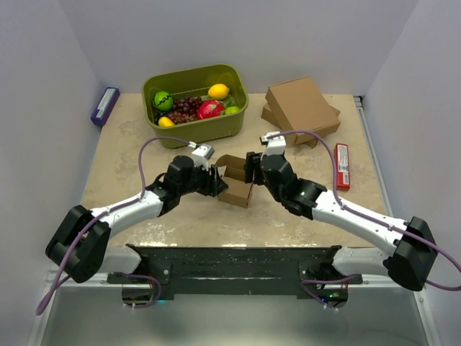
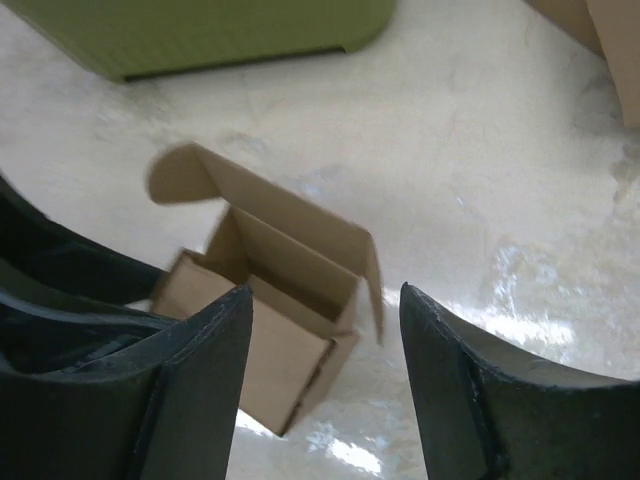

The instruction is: Fold the paper box

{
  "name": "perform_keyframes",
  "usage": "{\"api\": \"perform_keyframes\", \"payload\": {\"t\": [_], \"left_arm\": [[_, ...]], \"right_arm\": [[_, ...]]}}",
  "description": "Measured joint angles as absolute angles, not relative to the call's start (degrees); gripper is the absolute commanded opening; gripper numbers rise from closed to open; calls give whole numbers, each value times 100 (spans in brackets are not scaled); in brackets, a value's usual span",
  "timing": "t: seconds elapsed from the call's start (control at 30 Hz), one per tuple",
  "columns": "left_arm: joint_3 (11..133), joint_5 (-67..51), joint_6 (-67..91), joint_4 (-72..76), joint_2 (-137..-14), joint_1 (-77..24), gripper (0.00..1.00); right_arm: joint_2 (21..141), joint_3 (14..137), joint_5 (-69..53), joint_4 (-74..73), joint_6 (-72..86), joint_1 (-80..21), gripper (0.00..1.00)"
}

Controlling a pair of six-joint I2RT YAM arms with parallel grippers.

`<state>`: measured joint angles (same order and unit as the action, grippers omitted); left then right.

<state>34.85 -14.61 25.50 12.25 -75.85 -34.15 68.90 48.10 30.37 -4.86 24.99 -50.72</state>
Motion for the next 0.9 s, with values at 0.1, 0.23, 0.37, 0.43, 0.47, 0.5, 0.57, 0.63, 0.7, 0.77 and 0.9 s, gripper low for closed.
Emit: {"api": "perform_keyframes", "payload": {"t": [0.1,0.23,0.37,0.43,0.47,0.5,0.57,0.63,0.7,0.77,0.9], "left_arm": [[3479,-1481,2547,1245,-7585,-3415,51],[3479,-1483,2545,1253,-7585,-3415,50],[3479,-1483,2543,1260,-7585,-3415,50],[3474,-1483,2539,1264,-7585,-3415,50],[3470,-1483,2539,1273,-7585,-3415,50],[3459,-1483,2536,1286,-7585,-3415,49],[3446,-1483,2534,1308,-7583,-3415,49],[3424,-1483,2534,1334,-7575,-3415,49],[3411,-1483,2530,1332,-7553,-3415,50],[3398,-1483,2526,1332,-7535,-3415,49],[3393,-1483,2493,1334,-7531,-3415,49]], "right_arm": [[7067,5535,2939,-760,2327,-5063,68],[7752,6757,2641,-1052,2086,-4897,66],[8715,7760,2102,-1396,1914,-4541,61],[9153,8009,1758,-1535,1876,-4313,60],[9303,8058,1621,-1599,1876,-4204,60],[9459,8071,1402,-1664,1879,-4073,60],[9721,8071,1037,-1824,1881,-3804,59],[9887,8058,727,-1933,1894,-3575,58],[9953,8020,456,-1942,1907,-3387,58],[10007,8012,167,-1946,1927,-3218,58],[10217,8012,-329,-1935,1935,-3065,56]]}}
